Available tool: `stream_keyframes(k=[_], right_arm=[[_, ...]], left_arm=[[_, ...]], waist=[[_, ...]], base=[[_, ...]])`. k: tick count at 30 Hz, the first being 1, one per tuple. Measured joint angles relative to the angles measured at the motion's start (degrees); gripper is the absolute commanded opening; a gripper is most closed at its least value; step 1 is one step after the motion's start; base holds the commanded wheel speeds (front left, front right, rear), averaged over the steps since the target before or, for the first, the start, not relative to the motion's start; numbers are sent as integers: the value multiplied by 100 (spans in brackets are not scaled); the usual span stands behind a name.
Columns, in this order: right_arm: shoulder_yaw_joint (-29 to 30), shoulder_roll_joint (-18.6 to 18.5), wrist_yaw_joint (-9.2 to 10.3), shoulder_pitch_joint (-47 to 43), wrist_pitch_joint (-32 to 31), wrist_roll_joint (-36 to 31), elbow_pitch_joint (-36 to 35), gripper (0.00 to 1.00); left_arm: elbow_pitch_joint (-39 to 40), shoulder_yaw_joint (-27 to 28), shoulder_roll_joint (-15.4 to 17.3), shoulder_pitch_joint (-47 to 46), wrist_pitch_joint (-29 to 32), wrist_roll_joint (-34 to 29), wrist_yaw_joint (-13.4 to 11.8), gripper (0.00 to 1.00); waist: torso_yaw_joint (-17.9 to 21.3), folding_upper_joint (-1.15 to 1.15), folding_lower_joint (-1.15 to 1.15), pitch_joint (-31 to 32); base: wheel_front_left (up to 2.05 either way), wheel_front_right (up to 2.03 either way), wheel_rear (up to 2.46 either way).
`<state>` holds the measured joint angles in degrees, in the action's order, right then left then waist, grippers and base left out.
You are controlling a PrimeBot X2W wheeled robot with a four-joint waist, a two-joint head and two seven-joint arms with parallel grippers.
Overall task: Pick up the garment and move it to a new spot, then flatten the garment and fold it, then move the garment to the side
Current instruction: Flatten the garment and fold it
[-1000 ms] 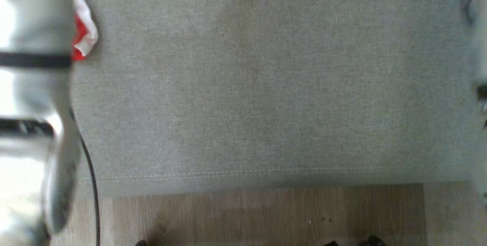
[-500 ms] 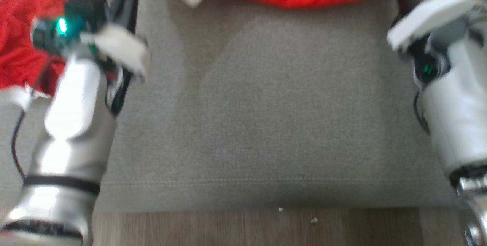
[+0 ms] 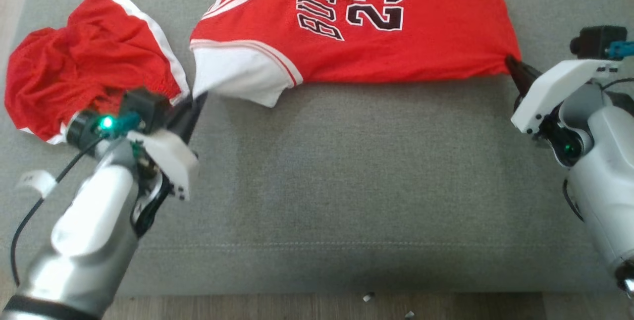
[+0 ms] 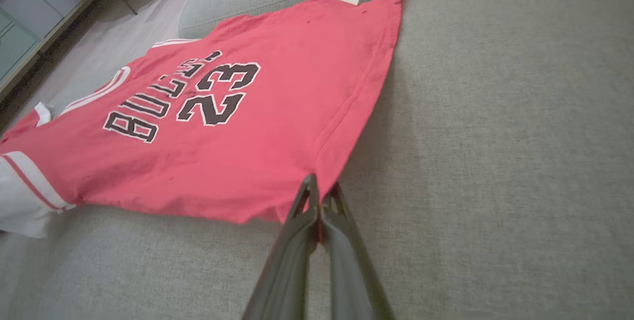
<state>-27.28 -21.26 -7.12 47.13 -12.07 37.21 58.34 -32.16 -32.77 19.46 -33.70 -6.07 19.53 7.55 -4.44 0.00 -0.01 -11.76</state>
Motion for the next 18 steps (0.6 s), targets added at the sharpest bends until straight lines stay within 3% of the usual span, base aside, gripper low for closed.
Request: stream_keyframes(k=[10, 18], right_arm=[[-448, -341, 0, -175, -594, 379, -70, 0], [-797, -583, 0, -386, -1306, 799, -249, 0]], left_arm=[[1105, -409, 610, 472, 1014, 1475, 0, 0], [1920, -677, 1102, 820, 1488, 2521, -1, 0]], waist=[[-40, 0, 0, 136], [-19, 0, 0, 281]], base=[[0, 0, 0], [0, 0, 0]])
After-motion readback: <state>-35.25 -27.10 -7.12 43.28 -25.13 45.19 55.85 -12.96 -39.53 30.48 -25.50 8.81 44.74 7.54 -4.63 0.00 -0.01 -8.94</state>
